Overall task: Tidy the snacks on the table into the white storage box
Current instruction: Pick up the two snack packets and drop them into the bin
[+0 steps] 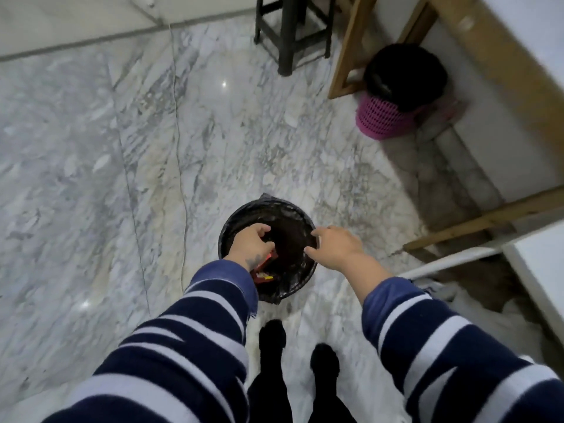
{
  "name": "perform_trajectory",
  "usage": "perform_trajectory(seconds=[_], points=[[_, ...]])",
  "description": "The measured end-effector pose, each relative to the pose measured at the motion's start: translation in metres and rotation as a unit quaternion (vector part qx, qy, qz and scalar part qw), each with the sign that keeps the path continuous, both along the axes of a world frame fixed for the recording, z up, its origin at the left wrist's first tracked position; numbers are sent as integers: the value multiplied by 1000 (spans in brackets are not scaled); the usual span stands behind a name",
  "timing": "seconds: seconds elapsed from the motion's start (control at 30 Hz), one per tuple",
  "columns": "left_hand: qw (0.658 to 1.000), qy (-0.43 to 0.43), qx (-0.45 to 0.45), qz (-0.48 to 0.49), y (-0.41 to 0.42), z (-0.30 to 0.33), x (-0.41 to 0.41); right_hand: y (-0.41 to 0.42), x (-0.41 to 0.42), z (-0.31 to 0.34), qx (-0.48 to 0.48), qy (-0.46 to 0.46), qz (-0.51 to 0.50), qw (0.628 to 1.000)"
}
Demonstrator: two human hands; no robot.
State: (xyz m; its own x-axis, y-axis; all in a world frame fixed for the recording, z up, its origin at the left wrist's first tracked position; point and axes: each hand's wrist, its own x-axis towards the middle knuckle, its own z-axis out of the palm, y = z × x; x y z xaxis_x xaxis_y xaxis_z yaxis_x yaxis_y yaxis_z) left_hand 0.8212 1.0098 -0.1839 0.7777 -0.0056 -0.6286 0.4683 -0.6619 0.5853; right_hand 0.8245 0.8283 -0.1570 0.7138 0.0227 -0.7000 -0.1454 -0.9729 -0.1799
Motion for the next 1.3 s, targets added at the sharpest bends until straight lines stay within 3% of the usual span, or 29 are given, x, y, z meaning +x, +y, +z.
perform_trajectory(seconds=[0.27, 0.53, 0.8, 1.1, 1.3], points=[[964, -52, 9, -260, -100, 123, 33, -91, -41, 120, -12, -70, -139, 988], [870, -158, 9, -467, -266, 218, -21, -215, -166, 214, -25, -141, -308, 940], [765, -193, -42, -613, -412, 267, -199, -303, -385, 266, -75, -169, -471, 863], [656, -166, -99, -730, -518, 286, -444, -348, -641, 289, -118, -156, -600, 776], [608, -152, -126, -769, -582, 301, -560, -381, -756, 298, -128, -151, -671, 714]])
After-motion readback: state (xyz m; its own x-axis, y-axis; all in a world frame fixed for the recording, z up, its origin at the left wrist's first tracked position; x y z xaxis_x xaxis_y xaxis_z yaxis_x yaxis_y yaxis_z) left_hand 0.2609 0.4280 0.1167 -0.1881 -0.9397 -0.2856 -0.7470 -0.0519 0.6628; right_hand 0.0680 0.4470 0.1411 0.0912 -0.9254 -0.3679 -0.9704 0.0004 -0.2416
